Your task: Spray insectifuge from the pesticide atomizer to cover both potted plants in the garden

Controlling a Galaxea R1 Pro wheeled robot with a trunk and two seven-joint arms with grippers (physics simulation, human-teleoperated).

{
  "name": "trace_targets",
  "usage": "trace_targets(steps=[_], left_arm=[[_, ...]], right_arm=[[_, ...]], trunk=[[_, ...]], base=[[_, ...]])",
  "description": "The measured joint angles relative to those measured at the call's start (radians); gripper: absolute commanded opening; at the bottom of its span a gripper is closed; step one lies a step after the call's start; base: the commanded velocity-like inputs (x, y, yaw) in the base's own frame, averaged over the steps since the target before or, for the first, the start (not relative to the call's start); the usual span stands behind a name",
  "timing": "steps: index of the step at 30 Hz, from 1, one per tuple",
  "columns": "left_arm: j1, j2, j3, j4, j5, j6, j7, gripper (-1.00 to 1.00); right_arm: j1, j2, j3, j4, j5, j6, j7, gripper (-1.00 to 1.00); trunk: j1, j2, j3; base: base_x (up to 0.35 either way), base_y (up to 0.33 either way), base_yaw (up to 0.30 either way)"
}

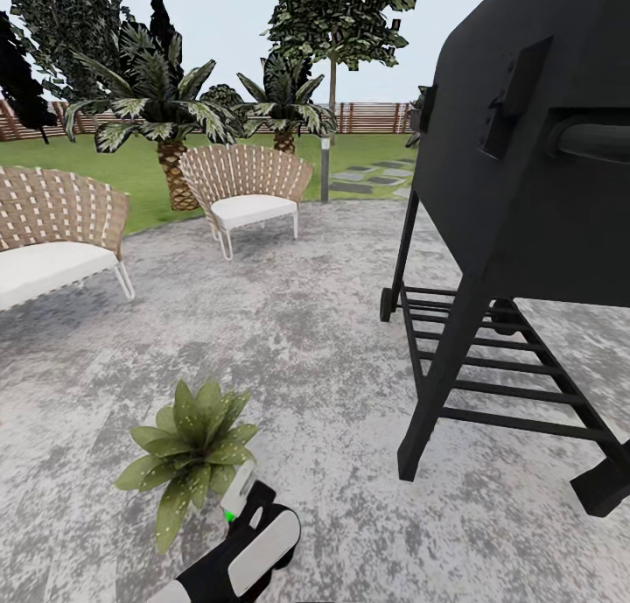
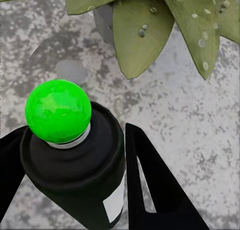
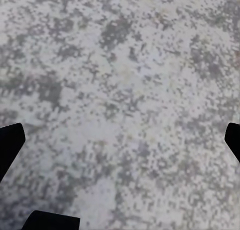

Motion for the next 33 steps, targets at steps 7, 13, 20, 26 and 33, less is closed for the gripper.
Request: trace_targets(steps=[7, 13, 20, 26, 33], left_arm=[[-0.004, 0.001, 0.01, 0.03, 0.026, 0.022, -0.024, -1.0], [-0.005, 0.001, 0.106, 0.066, 0.023, 0.131, -0.106, -1.0], [-0.015, 0.002, 0.129, 0.089, 0.024, 0.166, -0.118, -1.0], [-0.036, -0.002, 0.169, 0.144, 0.027, 0.294, -0.177, -1.0], [-0.039, -0.002, 0.173, 0.16, 0.028, 0.296, -0.178, -1.0]], right_arm=[[0.0, 0.0, 0.0, 0.0, 0.0, 0.0, 0.0, 1.0], [0.0, 0.0, -0.001, 0.0, 0.0, -0.001, 0.0, 1.0], [0.0, 0.0, -0.002, -0.001, 0.001, 0.0, 0.002, 1.0], [0.0, 0.0, -0.002, -0.002, 0.001, 0.0, 0.002, 1.0], [0.0, 0.0, -0.002, -0.002, 0.001, 0.0, 0.002, 1.0]], trunk=[[0.0, 0.0, 0.0], [0.0, 0.0, 0.0], [0.0, 0.0, 0.0], [0.0, 0.0, 0.0], [0.0, 0.0, 0.0]], base=[[0.0, 0.0, 0.0], [0.0, 0.0, 0.0], [0.0, 0.0, 0.0], [0.0, 0.0, 0.0], [0.0, 0.0, 0.0]])
